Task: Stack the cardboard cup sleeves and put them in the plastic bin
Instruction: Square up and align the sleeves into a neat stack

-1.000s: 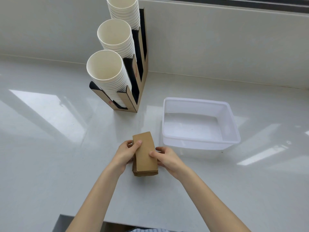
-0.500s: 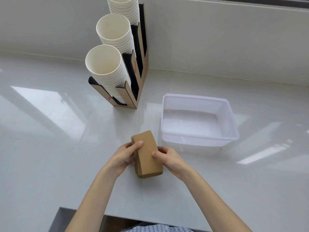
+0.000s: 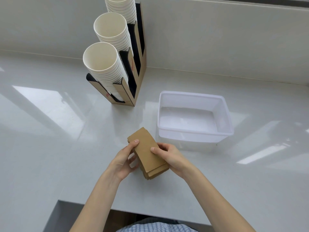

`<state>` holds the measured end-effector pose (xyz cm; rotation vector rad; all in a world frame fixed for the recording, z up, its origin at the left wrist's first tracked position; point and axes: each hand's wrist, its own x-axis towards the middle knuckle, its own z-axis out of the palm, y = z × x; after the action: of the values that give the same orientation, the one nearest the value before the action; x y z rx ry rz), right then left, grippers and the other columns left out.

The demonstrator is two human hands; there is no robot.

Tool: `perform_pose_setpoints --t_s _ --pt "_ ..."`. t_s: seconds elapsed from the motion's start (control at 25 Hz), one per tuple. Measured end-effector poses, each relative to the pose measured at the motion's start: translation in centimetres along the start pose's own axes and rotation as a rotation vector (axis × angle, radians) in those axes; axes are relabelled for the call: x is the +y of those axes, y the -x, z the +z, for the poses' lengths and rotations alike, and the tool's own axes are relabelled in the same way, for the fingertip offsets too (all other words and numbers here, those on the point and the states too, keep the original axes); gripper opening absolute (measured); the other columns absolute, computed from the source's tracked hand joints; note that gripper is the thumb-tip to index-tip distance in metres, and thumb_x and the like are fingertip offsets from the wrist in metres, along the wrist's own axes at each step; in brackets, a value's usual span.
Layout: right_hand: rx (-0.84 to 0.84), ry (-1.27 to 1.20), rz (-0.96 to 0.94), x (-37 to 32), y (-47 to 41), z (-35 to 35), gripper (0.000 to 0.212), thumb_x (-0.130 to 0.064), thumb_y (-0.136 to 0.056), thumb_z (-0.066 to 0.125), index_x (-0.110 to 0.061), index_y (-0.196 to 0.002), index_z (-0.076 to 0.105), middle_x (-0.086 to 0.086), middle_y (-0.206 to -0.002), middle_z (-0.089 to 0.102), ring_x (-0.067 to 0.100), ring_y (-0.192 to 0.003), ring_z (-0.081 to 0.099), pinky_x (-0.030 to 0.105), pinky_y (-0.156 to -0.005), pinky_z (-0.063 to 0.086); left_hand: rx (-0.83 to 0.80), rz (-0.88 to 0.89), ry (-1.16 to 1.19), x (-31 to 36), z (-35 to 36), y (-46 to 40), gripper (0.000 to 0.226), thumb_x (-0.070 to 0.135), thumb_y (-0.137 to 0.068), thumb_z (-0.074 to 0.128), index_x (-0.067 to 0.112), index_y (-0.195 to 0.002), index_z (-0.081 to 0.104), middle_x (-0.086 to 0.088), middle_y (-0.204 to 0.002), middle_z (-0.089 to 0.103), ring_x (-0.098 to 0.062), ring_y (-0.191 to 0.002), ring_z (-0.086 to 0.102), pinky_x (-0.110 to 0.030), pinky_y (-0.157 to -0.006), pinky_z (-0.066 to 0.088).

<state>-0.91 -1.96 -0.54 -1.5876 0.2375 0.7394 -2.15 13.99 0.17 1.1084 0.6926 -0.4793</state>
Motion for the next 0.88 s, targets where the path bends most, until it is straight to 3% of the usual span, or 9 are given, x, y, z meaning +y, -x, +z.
perform_pose_setpoints --t_s 0.2,0.36,0.56,0.72,0.8,0.88 --pt "0.033 -0.012 -0.025 0.2 0.3 0.1 0.046 -0.031 -0.084 0.061 -0.01 -0.124 0.054 0.009 -0.123 0.062 0.026 -0.111 0.059 0.041 -0.1 0.048 -0.097 -0.02 0.002 -0.3 0.6 0.6 0.023 0.033 -0.084 0.055 0.016 -0.1 0.058 -0.004 -0.09 0.056 -0.026 -0.082 0.055 -0.038 -0.073 0.048" --pt "0.033 0.018 -0.055 -0.1 0.9 -0.4 0.044 -0.03 -0.084 0.061 -0.012 -0.124 0.054 0.008 -0.123 0.061 0.024 -0.11 0.059 0.036 -0.095 0.048 -0.129 0.032 -0.095 -0.8 0.7 0.6 0.046 0.024 -0.083 0.057 0.006 -0.124 0.046 -0.006 -0.098 0.057 -0.023 -0.082 0.059 -0.031 -0.066 0.052" --pt "0.039 -0.046 -0.075 -0.4 1.6 -0.9 0.053 -0.035 -0.081 0.065 -0.019 -0.129 0.048 0.005 -0.127 0.057 0.021 -0.111 0.058 0.036 -0.098 0.047 -0.082 0.106 -0.069 -1.3 1.3 0.3 0.049 0.02 -0.084 0.056 0.002 -0.127 0.042 -0.011 -0.103 0.055 -0.024 -0.083 0.058 -0.035 -0.077 0.05" --pt "-0.01 -0.264 0.001 0.5 2.5 -1.8 0.068 -0.038 -0.082 0.062 -0.021 -0.139 0.029 -0.002 -0.116 0.055 0.021 -0.108 0.055 0.04 -0.1 0.044 -0.034 0.185 -0.001 -1.5 1.5 0.1 0.051 0.021 -0.084 0.056 0.004 -0.129 0.039 -0.009 -0.102 0.058 -0.024 -0.088 0.057 -0.032 -0.078 0.049" --pt "-0.091 -0.34 0.039 1.4 2.9 -1.9 0.077 -0.042 -0.075 0.068 -0.021 -0.138 0.031 0.005 -0.122 0.053 0.026 -0.104 0.058 0.038 -0.092 0.048 0.002 0.241 0.051 -1.5 1.8 0.0 0.054 0.019 -0.084 0.057 0.006 -0.131 0.034 -0.007 -0.112 0.055 -0.025 -0.097 0.056 -0.031 -0.076 0.049" --pt "-0.133 -0.407 0.02 2.2 3.0 -1.9 0.071 -0.036 -0.07 0.068 -0.02 -0.133 0.039 0.005 -0.114 0.056 0.023 -0.095 0.06 0.035 -0.084 0.051 0.019 0.29 0.063 -1.8 2.5 0.1 0.055 0.014 -0.084 0.057 0.011 -0.13 0.028 0.0 -0.107 0.054 -0.022 -0.095 0.056 -0.029 -0.074 0.048"
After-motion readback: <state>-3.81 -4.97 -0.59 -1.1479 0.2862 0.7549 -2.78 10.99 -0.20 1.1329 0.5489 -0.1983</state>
